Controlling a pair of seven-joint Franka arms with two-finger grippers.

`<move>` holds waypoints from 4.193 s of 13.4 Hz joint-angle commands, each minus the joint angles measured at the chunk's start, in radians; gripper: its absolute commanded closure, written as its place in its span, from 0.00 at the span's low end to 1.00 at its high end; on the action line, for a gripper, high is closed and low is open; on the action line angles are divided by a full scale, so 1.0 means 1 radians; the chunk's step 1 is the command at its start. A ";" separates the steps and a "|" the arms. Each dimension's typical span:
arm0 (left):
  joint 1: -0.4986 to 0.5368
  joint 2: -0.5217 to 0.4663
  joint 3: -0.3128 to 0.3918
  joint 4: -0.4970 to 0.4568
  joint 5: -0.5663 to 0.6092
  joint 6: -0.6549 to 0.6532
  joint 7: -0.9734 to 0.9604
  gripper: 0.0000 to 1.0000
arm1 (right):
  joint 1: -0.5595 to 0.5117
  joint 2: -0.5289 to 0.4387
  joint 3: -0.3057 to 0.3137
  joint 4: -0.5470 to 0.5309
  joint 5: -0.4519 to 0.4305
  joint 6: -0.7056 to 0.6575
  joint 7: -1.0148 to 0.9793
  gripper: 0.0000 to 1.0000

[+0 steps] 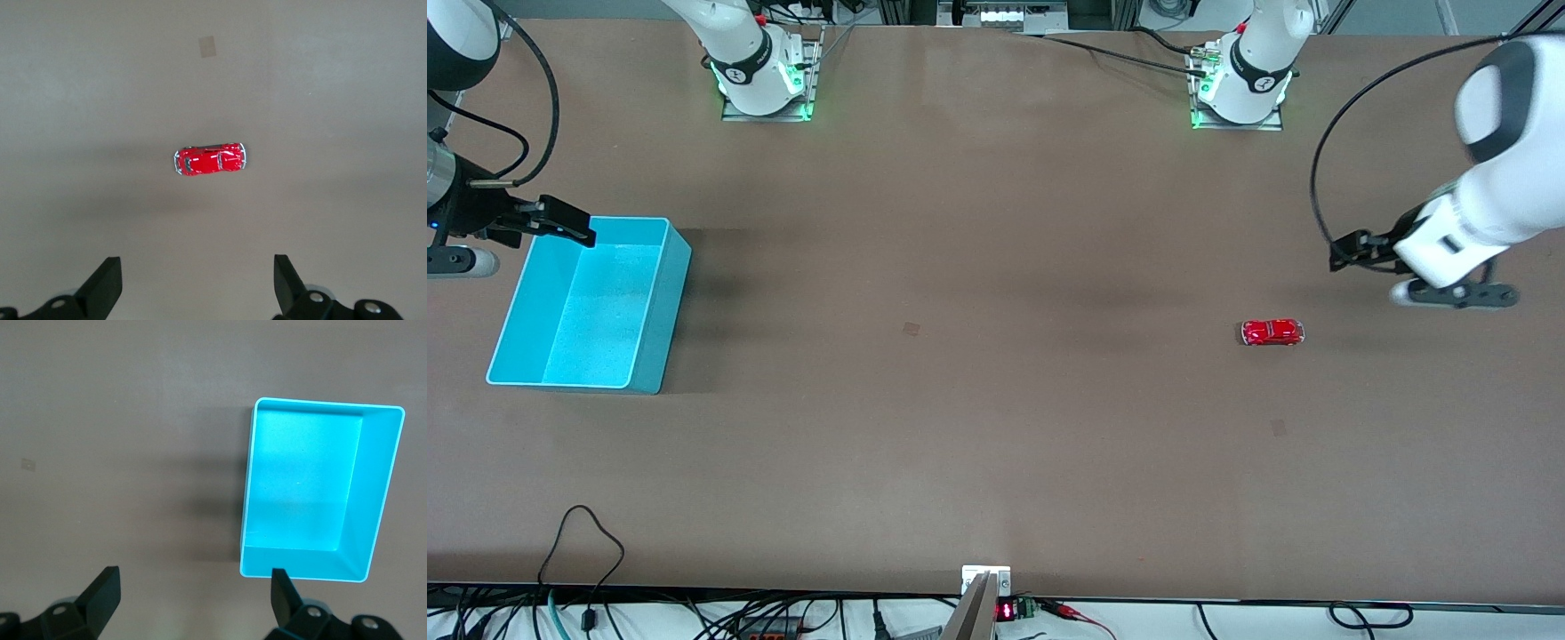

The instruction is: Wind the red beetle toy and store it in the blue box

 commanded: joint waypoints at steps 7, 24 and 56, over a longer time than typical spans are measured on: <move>0.000 0.101 -0.025 -0.070 0.050 0.146 0.464 0.00 | -0.006 0.028 0.006 0.022 0.020 -0.001 -0.004 0.00; 0.036 0.299 -0.025 -0.300 0.267 0.747 1.289 0.00 | 0.025 0.083 0.015 0.023 0.017 -0.009 -0.012 0.00; 0.105 0.354 -0.022 -0.351 0.264 0.837 1.373 0.68 | 0.053 0.045 0.066 -0.332 0.015 0.246 -0.525 0.00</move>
